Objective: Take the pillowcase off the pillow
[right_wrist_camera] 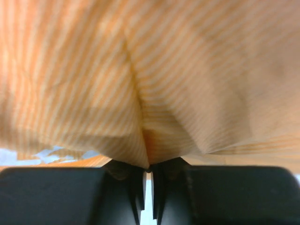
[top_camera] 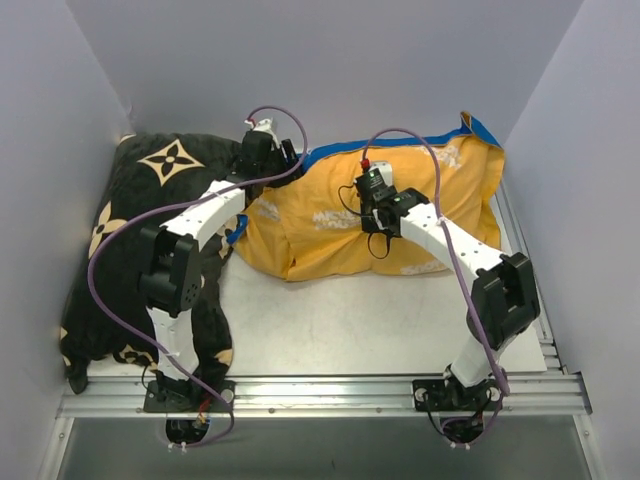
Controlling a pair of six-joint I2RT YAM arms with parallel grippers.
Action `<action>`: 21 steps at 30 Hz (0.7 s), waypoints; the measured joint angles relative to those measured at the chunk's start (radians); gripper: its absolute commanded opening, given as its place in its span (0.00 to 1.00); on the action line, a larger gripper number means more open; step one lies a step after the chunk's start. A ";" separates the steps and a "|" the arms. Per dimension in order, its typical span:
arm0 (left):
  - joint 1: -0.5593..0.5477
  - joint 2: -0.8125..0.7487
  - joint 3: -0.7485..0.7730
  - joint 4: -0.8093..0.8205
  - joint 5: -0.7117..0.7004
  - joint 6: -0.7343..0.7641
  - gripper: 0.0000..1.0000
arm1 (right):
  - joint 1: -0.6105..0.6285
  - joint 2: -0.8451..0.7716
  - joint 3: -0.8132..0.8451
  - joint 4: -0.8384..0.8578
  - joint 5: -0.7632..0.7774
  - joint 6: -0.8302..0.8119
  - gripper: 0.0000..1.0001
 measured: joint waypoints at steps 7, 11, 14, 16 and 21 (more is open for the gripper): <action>-0.058 -0.143 -0.226 0.049 -0.006 -0.037 0.72 | -0.032 -0.154 0.085 -0.245 -0.027 -0.006 0.02; -0.103 -0.195 -0.376 -0.008 0.020 -0.056 0.79 | -0.054 -0.255 0.168 -0.320 -0.022 -0.023 0.04; -0.132 -0.197 -0.428 -0.056 0.047 -0.056 0.81 | -0.063 -0.279 0.203 -0.335 -0.029 -0.032 0.02; -0.141 -0.210 -0.445 -0.067 0.052 -0.051 0.83 | -0.063 -0.273 0.184 -0.334 -0.049 -0.032 0.02; -0.140 -0.328 -0.460 -0.135 -0.006 -0.026 0.98 | -0.064 -0.194 0.092 -0.297 -0.132 -0.021 0.11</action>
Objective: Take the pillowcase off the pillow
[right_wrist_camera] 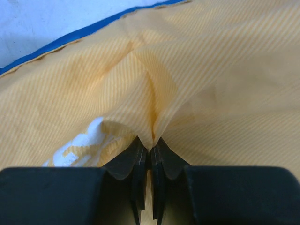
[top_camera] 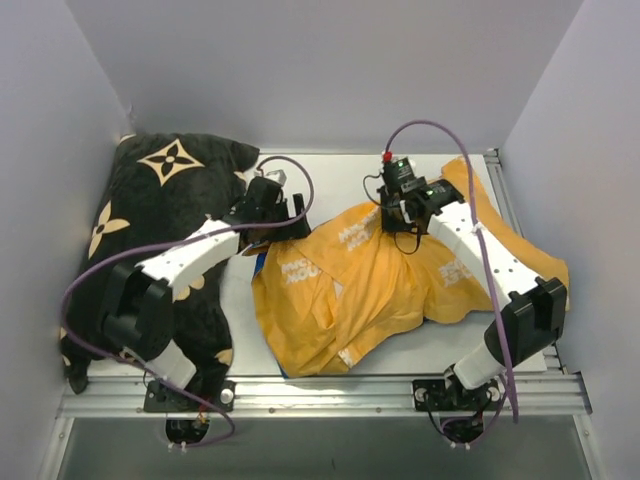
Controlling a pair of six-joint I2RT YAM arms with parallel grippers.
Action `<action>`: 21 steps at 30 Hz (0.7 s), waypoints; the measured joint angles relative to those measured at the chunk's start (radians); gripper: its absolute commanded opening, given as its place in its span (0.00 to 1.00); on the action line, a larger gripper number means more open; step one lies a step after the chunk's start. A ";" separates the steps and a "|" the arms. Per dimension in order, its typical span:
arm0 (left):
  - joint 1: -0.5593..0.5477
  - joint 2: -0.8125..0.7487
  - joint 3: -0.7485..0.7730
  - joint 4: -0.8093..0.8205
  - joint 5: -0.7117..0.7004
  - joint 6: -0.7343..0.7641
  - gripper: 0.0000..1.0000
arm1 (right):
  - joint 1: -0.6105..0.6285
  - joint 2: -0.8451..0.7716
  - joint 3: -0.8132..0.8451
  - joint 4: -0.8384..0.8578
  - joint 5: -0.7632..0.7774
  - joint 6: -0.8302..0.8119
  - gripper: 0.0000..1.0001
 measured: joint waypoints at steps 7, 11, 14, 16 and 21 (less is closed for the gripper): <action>-0.004 -0.286 0.000 -0.097 -0.177 0.014 0.97 | -0.003 0.034 -0.040 0.112 -0.063 0.045 0.57; -0.027 -0.444 -0.023 -0.120 -0.214 -0.001 0.97 | 0.014 -0.028 -0.067 0.126 -0.064 0.058 0.71; -0.089 -0.555 -0.099 -0.138 -0.197 -0.028 0.98 | 0.049 -0.090 -0.075 0.121 -0.060 0.068 0.78; -0.146 -0.604 -0.152 -0.157 -0.173 -0.051 0.98 | 0.088 -0.135 -0.076 0.115 -0.048 0.071 0.80; -0.345 -0.624 -0.245 -0.180 -0.154 -0.107 0.97 | 0.253 -0.239 -0.114 0.091 0.020 0.090 0.83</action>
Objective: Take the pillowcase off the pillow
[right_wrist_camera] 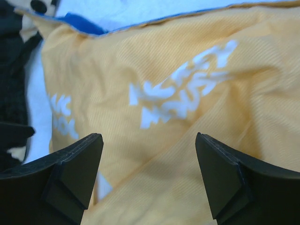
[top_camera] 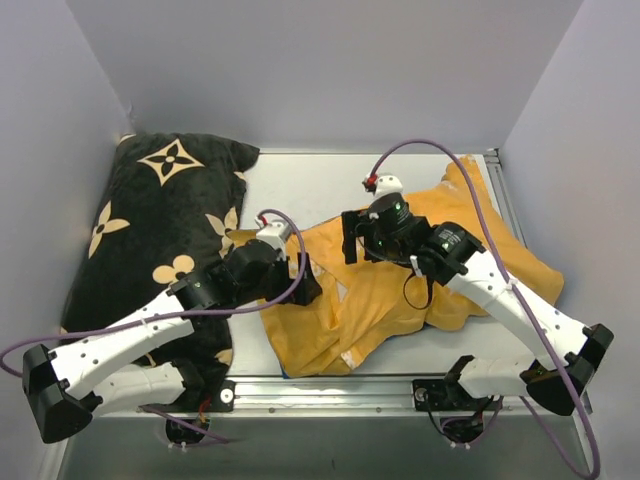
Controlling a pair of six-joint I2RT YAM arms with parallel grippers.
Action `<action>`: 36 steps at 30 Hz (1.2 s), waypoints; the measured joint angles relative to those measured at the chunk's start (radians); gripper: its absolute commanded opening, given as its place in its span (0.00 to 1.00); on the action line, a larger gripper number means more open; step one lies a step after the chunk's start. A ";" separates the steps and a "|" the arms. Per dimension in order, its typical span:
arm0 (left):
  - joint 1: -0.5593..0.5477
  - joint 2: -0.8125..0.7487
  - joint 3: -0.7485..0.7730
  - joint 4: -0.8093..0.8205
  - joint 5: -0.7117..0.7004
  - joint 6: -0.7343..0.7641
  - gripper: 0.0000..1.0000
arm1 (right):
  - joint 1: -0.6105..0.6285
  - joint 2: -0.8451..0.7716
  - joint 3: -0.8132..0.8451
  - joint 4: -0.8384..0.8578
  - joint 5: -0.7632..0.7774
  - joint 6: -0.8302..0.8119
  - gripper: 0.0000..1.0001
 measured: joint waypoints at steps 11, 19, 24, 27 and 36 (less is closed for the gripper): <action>-0.174 0.021 -0.095 0.051 -0.009 -0.060 0.90 | 0.230 -0.029 -0.242 -0.045 0.152 0.140 0.63; -0.164 0.087 -0.108 0.108 -0.024 -0.032 0.80 | 0.047 0.044 -0.300 0.109 0.040 0.160 0.11; -0.148 0.200 -0.026 0.120 -0.031 0.010 0.77 | -0.018 0.090 -0.278 0.187 -0.014 0.154 0.07; -0.131 0.251 0.007 0.119 -0.032 0.027 0.32 | -0.024 0.101 -0.272 0.211 -0.009 0.146 0.04; 0.002 0.152 -0.049 0.143 -0.011 -0.003 0.02 | -0.203 0.096 -0.262 0.299 -0.136 0.187 0.00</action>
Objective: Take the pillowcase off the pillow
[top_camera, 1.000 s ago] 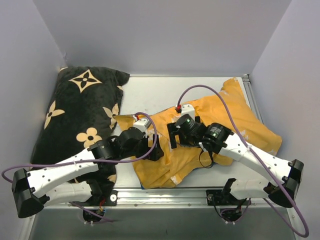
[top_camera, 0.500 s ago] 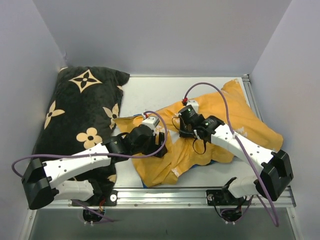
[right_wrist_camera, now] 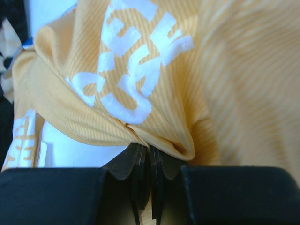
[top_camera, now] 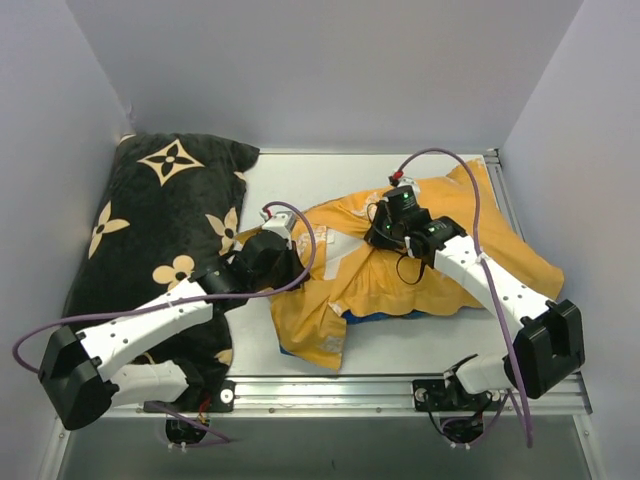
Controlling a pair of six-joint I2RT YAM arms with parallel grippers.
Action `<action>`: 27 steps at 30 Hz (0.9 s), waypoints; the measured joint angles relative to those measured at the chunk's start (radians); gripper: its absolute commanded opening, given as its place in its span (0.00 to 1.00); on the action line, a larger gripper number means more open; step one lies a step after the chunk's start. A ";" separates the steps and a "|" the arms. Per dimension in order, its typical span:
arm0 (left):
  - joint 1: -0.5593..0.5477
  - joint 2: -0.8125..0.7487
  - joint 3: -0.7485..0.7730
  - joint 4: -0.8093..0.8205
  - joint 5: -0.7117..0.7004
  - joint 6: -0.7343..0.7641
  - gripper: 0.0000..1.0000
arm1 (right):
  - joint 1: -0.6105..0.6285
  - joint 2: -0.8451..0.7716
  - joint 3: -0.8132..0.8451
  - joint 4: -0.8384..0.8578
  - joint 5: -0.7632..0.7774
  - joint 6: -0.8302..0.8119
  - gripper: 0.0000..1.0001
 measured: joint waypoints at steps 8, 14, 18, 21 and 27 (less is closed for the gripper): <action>0.061 -0.074 -0.148 0.073 0.021 -0.087 0.00 | -0.108 0.000 0.018 0.026 -0.067 0.040 0.00; 0.074 -0.129 -0.271 0.185 0.044 -0.179 0.00 | -0.169 -0.011 -0.006 0.020 -0.151 0.060 0.00; 0.076 -0.080 -0.284 0.232 0.052 -0.188 0.00 | -0.156 -0.040 -0.025 0.019 -0.145 0.042 0.06; 0.077 0.018 -0.282 0.274 0.061 -0.187 0.00 | -0.087 -0.102 -0.077 0.019 -0.060 0.021 0.08; 0.083 0.165 -0.249 0.326 0.115 -0.186 0.00 | 0.039 -0.346 -0.324 0.039 0.048 0.055 0.29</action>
